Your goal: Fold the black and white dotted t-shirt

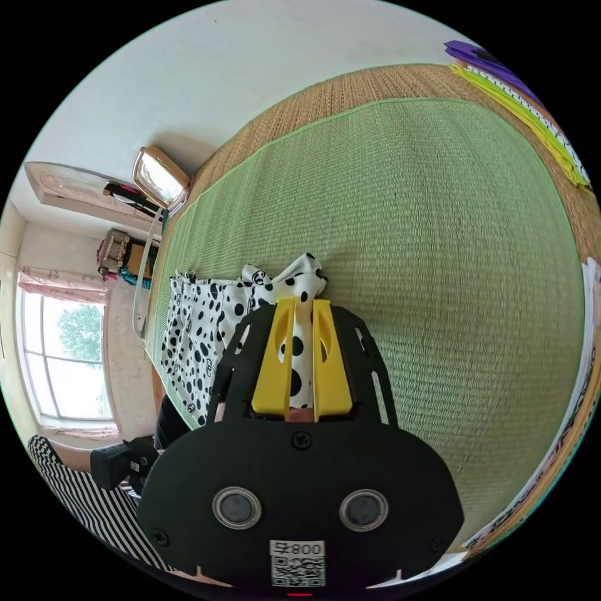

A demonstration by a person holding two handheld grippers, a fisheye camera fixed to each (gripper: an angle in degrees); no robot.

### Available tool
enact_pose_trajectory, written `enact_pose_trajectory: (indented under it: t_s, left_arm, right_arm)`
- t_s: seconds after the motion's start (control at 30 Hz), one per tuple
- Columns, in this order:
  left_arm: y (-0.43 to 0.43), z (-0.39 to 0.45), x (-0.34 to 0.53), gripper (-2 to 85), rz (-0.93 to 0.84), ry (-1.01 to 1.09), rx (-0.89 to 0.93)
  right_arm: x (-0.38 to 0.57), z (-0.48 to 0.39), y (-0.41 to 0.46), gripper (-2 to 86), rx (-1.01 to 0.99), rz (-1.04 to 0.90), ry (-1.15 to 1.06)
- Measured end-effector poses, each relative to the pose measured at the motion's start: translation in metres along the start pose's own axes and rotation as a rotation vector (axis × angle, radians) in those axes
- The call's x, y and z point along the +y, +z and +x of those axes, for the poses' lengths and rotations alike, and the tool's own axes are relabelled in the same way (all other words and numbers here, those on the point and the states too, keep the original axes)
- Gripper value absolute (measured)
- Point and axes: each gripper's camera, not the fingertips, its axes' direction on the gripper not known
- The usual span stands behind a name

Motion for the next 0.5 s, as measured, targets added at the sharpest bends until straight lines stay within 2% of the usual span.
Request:
enact_pose_trajectory:
  t_s: [0.5]
  left_arm:
    - [-0.055,-0.035,0.052,0.7,0.061,-0.025,0.088]
  right_arm:
    - [-0.004,0.014,-0.004,2.2,-0.117,0.055,0.058]
